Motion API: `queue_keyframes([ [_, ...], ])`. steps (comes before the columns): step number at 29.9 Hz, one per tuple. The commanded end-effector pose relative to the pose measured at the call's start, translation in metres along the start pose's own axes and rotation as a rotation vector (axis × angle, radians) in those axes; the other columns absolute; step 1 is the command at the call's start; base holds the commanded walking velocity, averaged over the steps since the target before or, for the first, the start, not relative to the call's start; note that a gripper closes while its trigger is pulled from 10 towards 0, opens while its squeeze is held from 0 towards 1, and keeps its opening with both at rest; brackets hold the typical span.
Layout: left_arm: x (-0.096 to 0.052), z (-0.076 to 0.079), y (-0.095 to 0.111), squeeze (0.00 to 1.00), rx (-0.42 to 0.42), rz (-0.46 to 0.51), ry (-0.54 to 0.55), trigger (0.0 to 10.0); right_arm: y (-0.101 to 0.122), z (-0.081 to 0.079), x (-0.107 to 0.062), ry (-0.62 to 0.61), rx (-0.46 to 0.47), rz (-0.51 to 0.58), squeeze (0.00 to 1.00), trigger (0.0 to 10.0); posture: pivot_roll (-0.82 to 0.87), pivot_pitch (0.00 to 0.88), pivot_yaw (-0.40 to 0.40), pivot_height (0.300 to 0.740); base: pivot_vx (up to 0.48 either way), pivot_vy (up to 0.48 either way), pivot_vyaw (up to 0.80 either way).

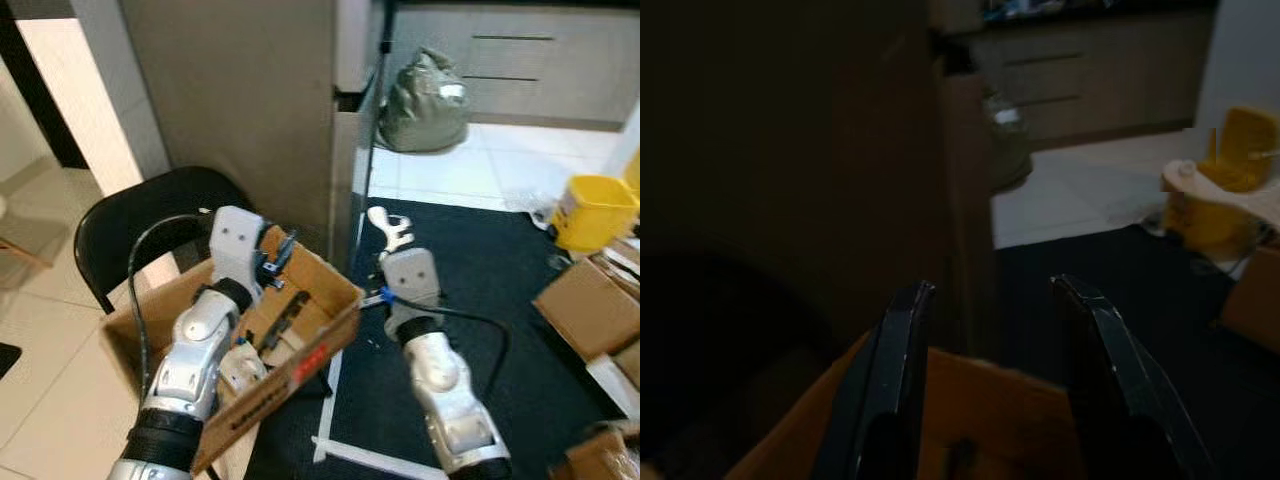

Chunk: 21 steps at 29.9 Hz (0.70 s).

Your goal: Picking trash to rubbish bin

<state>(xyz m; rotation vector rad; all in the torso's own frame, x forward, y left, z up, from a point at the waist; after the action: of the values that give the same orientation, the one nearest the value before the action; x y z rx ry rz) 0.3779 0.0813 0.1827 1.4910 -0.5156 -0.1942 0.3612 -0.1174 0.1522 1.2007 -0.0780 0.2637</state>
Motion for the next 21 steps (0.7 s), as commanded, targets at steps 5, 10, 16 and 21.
queue_keyframes([
  [5,-0.001,0.001,-0.004,0.0,-0.001,-0.018,-0.006,10.0,-0.003,0.003,-0.001,-0.018,0.025,-0.008,0.0,10.0,-0.03,0.066,0.061,0.74,0.383,0.0,0.48],
  [10,-0.001,-0.001,-0.006,0.0,0.006,-0.025,0.007,10.0,-0.008,0.003,-0.003,-0.014,0.023,-0.031,0.0,10.0,-0.03,0.069,0.062,0.74,0.203,0.0,0.0],
  [16,-0.002,-0.002,-0.009,0.0,0.015,-0.039,0.008,10.0,-0.012,0.007,-0.003,-0.021,0.021,-0.041,0.0,10.0,-0.03,0.074,0.062,0.74,0.0,0.0,0.0],
  [21,-0.002,-0.002,-0.009,0.0,0.015,-0.041,0.009,10.0,-0.014,0.01,-0.003,-0.024,0.019,-0.046,0.0,10.0,-0.03,0.077,0.061,0.74,0.0,0.0,0.0],
])
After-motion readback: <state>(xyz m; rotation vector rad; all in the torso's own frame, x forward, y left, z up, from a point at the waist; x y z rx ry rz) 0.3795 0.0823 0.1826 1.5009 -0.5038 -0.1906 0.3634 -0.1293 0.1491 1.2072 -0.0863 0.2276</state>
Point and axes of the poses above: a point about 5 cm out from each wrist's last joint towards the gripper, its own x axis pointing out of the wrist towards the gripper, its own y axis along the axis of the wrist's last joint, z = x × y, the point moved 6 cm from there along x, pointing out of the wrist towards the gripper, and after that the axes turned 5 degrees about -x, right-handed, at the moved point
